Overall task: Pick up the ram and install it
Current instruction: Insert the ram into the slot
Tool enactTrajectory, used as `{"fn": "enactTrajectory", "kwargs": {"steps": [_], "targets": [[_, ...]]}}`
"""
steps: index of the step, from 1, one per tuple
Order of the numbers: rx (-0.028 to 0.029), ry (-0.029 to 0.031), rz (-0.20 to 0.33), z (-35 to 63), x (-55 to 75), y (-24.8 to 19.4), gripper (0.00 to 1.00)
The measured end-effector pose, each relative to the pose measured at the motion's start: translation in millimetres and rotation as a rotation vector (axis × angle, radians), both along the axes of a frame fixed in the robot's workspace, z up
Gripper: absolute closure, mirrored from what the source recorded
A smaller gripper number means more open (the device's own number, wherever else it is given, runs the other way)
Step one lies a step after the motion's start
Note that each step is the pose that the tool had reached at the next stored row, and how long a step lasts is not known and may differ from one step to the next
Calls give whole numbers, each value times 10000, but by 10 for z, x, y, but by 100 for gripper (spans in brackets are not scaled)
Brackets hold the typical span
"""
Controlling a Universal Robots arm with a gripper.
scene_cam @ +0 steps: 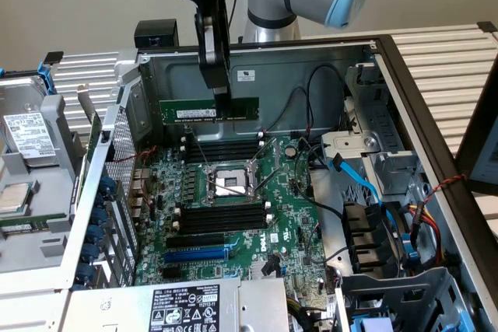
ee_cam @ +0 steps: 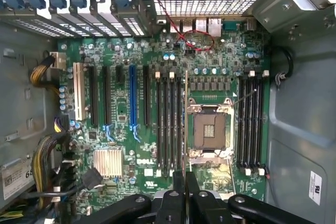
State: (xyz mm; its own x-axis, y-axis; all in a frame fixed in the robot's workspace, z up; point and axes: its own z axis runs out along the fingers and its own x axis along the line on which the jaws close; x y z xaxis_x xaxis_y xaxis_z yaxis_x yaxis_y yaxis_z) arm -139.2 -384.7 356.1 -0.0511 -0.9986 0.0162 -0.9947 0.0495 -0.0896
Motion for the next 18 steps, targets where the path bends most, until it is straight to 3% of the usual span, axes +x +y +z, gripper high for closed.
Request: {"fn": "enactTrajectory", "kwargs": {"steps": [18], "targets": [[0,0,1,-314,37,-7,87]]}}
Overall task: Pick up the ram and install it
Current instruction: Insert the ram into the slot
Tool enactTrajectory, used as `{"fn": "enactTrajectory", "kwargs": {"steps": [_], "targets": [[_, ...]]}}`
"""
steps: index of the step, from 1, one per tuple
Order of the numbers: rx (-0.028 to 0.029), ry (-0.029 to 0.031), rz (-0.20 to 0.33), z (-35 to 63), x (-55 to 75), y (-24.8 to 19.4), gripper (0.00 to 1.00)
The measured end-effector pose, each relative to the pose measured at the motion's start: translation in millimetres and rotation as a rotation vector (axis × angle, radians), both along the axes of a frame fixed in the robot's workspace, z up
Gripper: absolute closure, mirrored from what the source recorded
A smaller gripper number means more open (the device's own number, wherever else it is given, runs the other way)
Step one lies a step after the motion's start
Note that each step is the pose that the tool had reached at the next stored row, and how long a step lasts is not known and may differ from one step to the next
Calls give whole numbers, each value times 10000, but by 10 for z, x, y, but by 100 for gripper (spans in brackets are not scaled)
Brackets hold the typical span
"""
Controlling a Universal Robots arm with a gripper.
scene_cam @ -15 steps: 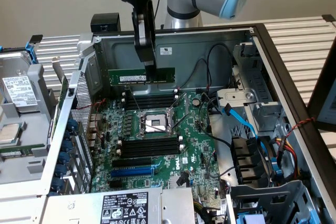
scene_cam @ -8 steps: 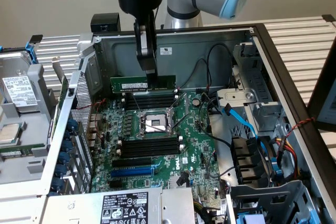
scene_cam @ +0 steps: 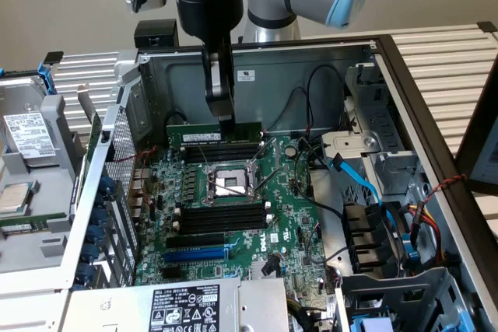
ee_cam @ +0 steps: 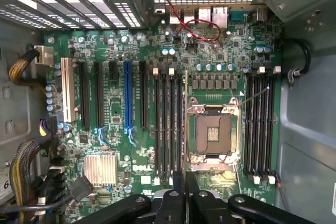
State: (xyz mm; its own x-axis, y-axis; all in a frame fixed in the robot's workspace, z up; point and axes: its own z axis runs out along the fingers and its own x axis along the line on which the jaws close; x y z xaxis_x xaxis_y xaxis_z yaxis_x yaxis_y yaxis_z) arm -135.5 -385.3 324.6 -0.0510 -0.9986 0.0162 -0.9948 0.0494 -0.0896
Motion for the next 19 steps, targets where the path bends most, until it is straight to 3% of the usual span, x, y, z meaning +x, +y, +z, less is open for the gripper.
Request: {"fn": "enactTrajectory", "kwargs": {"steps": [11,19], "targets": [[0,31,-1,-118,8,-101,87],[-2,37,-1,-237,15,-104,87]]}}
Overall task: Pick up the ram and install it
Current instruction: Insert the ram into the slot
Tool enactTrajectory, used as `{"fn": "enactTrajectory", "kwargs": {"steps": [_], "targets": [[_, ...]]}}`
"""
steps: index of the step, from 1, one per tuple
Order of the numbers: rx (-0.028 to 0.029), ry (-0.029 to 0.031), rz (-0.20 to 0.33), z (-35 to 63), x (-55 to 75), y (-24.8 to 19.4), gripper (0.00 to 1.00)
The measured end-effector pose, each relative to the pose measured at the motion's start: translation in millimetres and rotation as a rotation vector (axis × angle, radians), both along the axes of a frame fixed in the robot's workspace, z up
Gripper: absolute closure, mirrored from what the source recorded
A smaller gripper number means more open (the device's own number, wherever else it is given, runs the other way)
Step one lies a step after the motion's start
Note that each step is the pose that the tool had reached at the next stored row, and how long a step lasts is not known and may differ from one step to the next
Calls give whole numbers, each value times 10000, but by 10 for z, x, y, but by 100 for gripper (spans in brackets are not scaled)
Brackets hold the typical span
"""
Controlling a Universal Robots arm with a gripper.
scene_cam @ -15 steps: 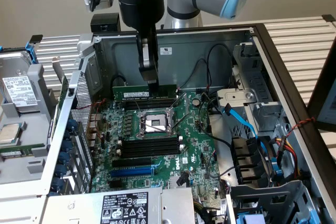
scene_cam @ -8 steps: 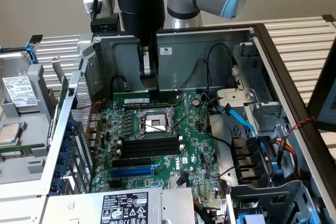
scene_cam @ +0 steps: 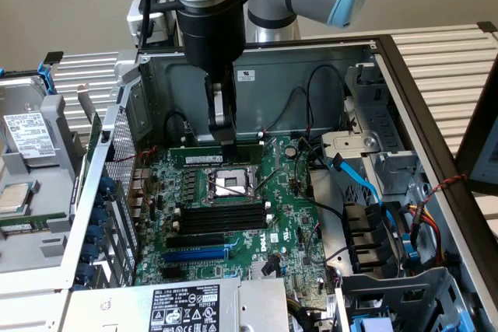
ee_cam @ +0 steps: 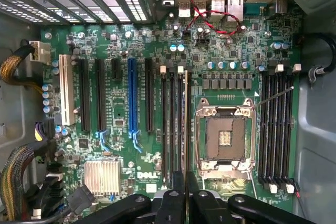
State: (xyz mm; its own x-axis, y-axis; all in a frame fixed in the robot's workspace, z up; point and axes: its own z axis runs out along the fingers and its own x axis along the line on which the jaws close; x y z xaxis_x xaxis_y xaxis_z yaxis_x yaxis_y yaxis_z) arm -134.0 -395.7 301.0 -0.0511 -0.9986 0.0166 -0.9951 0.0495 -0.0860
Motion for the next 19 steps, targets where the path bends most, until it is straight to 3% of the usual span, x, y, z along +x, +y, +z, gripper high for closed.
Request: {"fn": "enactTrajectory", "kwargs": {"steps": [11,19], "targets": [[-1,27,1,-160,3,-3,87],[-59,27,-1,-201,3,-27,87]]}}
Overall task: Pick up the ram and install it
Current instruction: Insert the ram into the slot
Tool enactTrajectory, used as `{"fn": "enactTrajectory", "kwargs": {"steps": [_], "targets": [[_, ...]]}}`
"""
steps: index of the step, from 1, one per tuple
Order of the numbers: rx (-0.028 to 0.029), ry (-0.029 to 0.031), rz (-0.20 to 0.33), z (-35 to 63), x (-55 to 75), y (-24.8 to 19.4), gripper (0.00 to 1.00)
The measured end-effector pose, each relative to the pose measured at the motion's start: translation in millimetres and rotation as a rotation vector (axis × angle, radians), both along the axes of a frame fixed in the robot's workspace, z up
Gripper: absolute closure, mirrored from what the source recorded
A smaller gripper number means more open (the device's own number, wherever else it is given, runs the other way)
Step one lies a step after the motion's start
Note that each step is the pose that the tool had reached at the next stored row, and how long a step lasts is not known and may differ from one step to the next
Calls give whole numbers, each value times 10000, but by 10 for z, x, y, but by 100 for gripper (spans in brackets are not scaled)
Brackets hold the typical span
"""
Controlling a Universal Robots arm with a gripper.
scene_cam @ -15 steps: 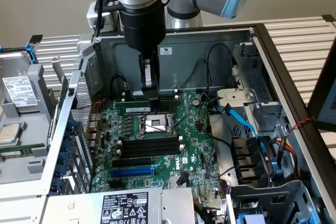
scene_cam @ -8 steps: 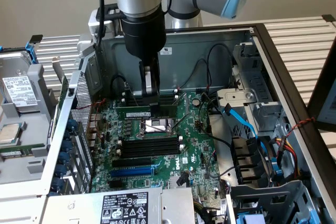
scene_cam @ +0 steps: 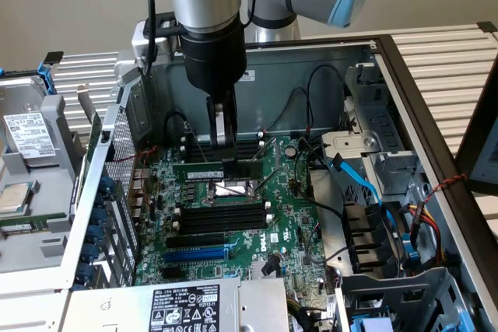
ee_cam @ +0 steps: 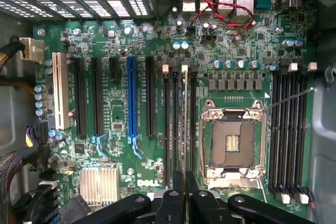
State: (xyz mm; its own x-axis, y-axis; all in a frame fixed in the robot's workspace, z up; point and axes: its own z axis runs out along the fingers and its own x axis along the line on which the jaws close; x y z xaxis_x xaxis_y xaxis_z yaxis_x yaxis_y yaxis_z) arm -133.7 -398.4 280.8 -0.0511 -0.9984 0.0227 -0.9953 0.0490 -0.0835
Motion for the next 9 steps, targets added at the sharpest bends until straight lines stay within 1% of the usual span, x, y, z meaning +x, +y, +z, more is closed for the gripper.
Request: {"fn": "enactTrajectory", "kwargs": {"steps": [2,3,4,7,8,9], "targets": [[-38,-1,3,-24,1,0,87],[-74,0,3,-34,1,0,87],[-120,-1,2,-42,1,0,87],[-290,-5,3,-63,1,0,87],[-309,-28,4,-70,1,0,87],[-314,-56,5,-75,1,0,87]]}}
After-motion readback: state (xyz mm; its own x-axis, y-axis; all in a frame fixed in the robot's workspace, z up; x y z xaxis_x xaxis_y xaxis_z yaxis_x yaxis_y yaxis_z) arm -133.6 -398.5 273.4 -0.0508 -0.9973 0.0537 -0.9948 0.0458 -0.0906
